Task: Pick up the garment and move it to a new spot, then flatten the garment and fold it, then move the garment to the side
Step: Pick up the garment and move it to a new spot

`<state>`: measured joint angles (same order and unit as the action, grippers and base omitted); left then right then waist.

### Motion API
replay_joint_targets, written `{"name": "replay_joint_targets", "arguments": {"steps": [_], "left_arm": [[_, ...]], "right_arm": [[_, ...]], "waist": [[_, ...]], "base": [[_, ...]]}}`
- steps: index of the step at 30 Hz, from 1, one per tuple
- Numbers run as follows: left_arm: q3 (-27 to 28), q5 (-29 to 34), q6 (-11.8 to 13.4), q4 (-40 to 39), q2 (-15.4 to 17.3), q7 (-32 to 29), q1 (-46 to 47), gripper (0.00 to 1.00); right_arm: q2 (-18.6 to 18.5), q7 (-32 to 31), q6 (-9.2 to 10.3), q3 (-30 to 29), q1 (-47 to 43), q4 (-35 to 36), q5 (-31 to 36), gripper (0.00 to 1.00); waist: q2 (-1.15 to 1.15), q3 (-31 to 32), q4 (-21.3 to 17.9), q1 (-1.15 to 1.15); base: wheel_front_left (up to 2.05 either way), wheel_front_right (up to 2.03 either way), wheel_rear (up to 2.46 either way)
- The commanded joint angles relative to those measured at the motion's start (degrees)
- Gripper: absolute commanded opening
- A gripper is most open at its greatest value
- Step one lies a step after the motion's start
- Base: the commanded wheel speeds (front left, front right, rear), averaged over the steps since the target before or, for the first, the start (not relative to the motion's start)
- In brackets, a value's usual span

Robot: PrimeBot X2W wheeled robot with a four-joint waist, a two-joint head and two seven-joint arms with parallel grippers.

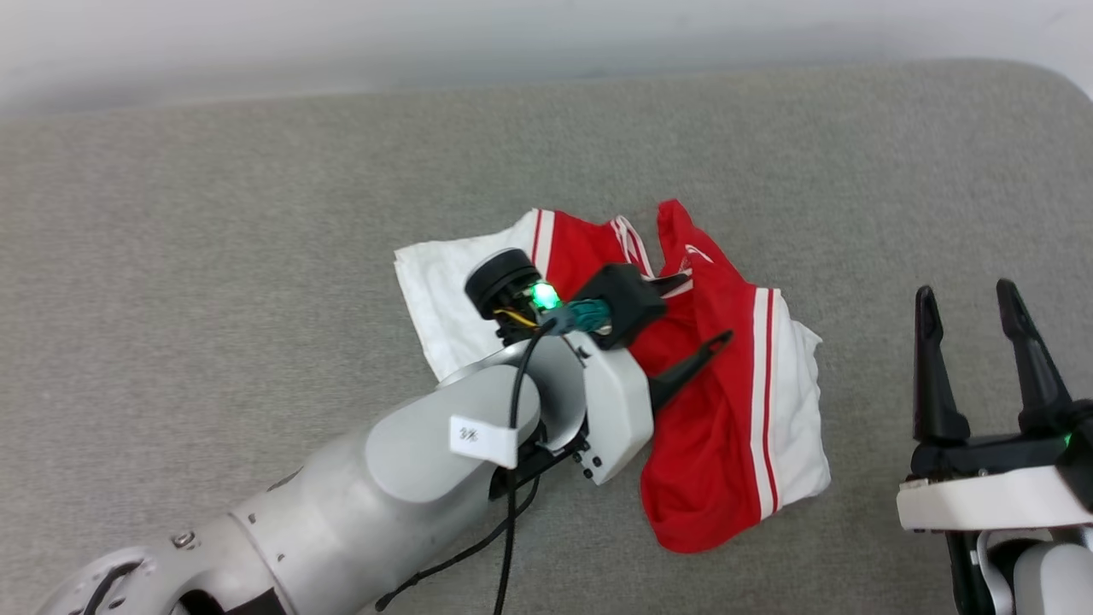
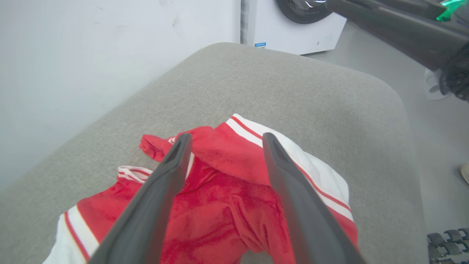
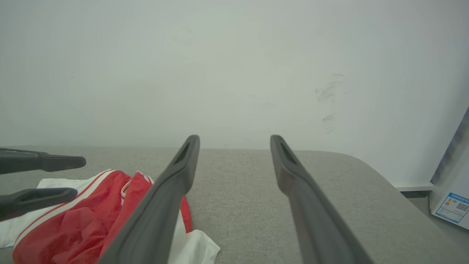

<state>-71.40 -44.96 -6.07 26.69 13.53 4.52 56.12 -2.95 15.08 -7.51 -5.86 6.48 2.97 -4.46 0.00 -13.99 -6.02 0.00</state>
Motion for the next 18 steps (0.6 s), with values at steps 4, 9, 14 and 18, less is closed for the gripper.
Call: {"name": "replay_joint_targets", "arguments": {"steps": [4, 9, 14, 18], "left_arm": [[2.85, 1.01, 4.91, 1.26, 1.24, 7.49, -4.14, 1.0], [7.78, 3.25, 12.31, -0.84, 4.29, 10.48, -8.92, 1.0], [17.71, 8.24, 19.71, -8.67, 7.79, 10.71, -17.08, 1.0], [26.14, 12.59, 23.76, -14.55, 9.5, 10.67, -25.38, 1.0]], "right_arm": [[0.13, 0.14, 0.05, -0.37, -2.47, -0.9, 0.68, 1.0], [0.13, 0.14, 0.05, -0.94, -4.67, -1.58, 1.01, 1.0], [0.12, 0.14, 0.05, -1.28, -6.33, -2.16, 1.05, 1.0], [0.12, 0.14, 0.05, -1.32, -7.29, -2.46, 0.98, 1.0]], "waist": [[0.0, 4.95, 3.53, 0.0], [0.0, 7.72, 5.43, 0.0], [0.0, 9.93, 7.03, 0.0], [0.0, 11.35, 7.94, 0.0]], "base": [[0.0, 0.0, 0.0], [0.0, 0.0, 0.0], [0.0, 0.0, 0.0], [0.0, 0.0, 0.0]]}}
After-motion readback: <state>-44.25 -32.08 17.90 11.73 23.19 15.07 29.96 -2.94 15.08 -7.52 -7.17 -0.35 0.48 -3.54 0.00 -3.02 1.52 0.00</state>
